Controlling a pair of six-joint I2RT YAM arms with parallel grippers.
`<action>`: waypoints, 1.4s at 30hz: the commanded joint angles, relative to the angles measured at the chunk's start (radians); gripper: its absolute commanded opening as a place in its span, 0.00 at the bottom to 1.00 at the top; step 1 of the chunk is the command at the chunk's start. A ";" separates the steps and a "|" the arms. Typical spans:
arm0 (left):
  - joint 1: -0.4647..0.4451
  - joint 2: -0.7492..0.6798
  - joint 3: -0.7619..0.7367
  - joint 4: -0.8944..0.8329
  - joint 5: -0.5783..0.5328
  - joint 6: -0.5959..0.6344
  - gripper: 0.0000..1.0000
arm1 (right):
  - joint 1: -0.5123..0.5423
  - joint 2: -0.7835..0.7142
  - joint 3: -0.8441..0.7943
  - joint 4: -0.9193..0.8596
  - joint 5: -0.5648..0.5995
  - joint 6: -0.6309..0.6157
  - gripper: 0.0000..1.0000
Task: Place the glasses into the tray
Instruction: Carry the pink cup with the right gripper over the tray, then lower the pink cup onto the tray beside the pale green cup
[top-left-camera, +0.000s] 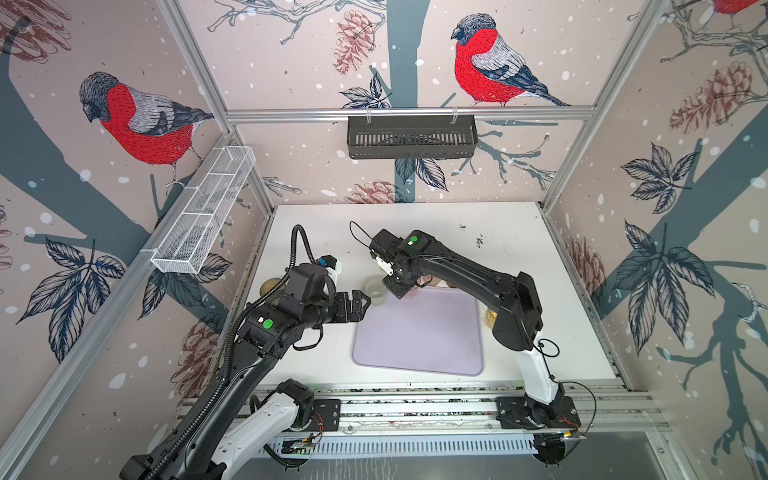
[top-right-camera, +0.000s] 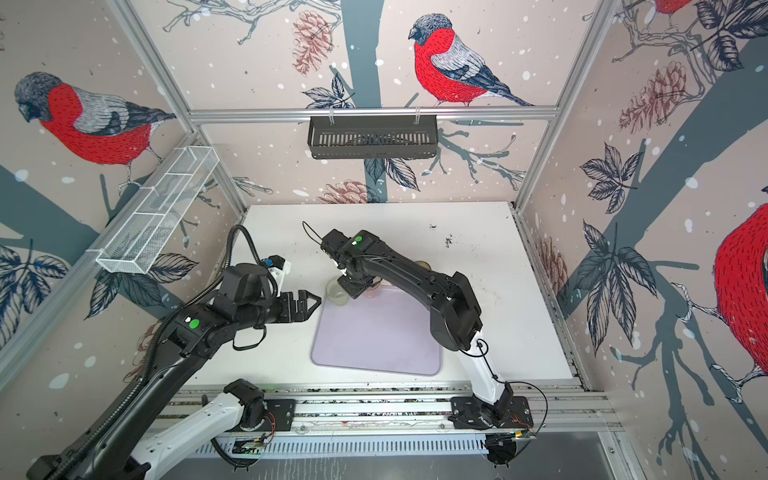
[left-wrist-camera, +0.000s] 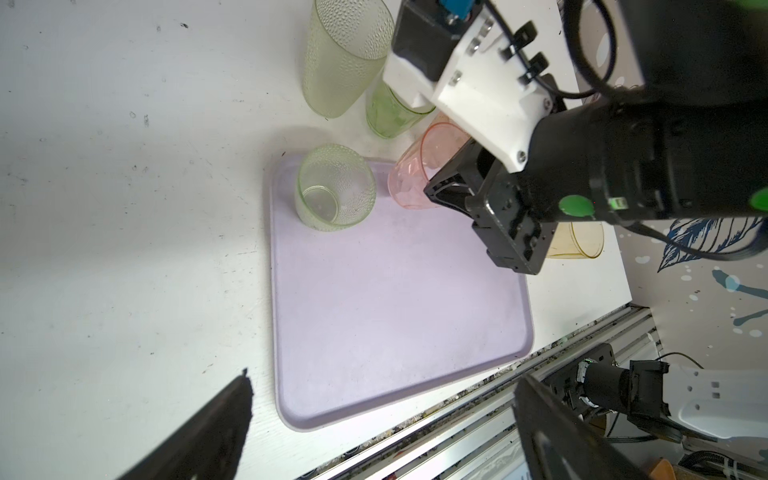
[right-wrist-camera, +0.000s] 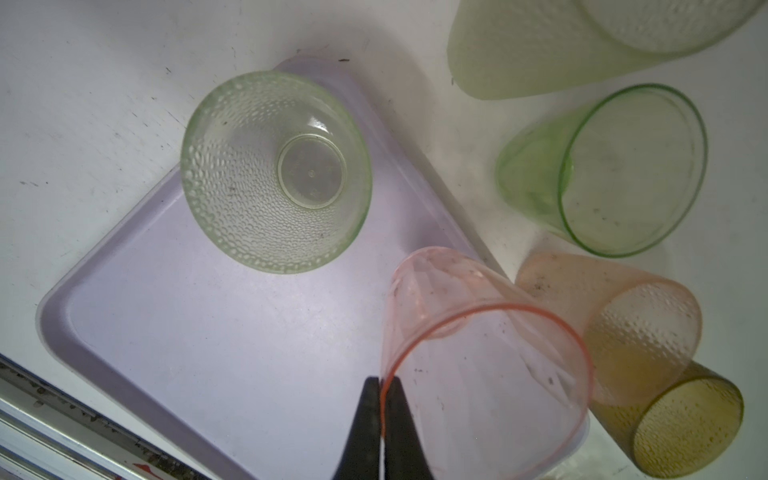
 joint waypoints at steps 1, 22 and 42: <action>0.002 -0.005 0.003 -0.033 -0.011 -0.010 0.98 | -0.008 0.019 0.011 0.021 -0.011 -0.025 0.00; 0.002 0.006 0.023 -0.040 -0.022 -0.047 0.97 | 0.001 0.026 -0.055 0.063 -0.034 -0.027 0.00; 0.002 -0.027 0.022 -0.068 -0.021 -0.066 0.98 | 0.018 0.011 -0.094 0.090 -0.016 -0.021 0.00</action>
